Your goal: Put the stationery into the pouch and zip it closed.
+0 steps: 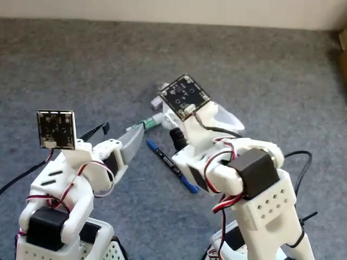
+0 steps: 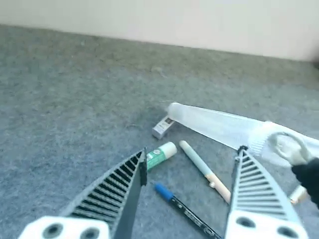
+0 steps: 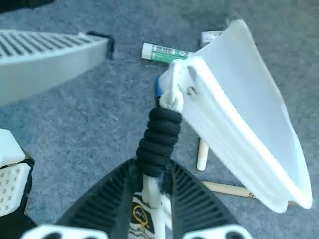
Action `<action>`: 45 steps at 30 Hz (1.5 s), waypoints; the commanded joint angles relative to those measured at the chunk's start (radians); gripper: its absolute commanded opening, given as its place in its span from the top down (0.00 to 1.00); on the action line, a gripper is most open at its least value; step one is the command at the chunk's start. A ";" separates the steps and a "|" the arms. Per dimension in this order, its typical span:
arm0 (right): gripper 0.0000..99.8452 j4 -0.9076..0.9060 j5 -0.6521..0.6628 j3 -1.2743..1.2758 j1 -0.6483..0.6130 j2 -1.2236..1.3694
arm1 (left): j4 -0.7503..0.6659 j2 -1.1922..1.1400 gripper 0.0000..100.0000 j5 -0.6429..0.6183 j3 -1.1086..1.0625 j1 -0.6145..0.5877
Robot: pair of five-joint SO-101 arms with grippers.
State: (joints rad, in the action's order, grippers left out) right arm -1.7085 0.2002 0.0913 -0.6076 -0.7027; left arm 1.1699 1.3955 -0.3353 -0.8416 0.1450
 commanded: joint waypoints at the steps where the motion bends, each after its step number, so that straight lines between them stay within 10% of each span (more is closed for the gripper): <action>1: 0.99 -0.039 0.032 -0.064 0.035 -0.038 | 0.017 -0.002 0.73 0.008 0.068 0.113; 45: 0.99 -0.047 -0.015 -0.061 -0.134 -0.039 | -0.140 -0.002 0.73 -0.074 -0.081 0.070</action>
State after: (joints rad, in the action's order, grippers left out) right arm -1.7392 0.1987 0.0898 -0.6843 -0.7058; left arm 1.0748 1.4001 -0.3905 -0.9244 0.2094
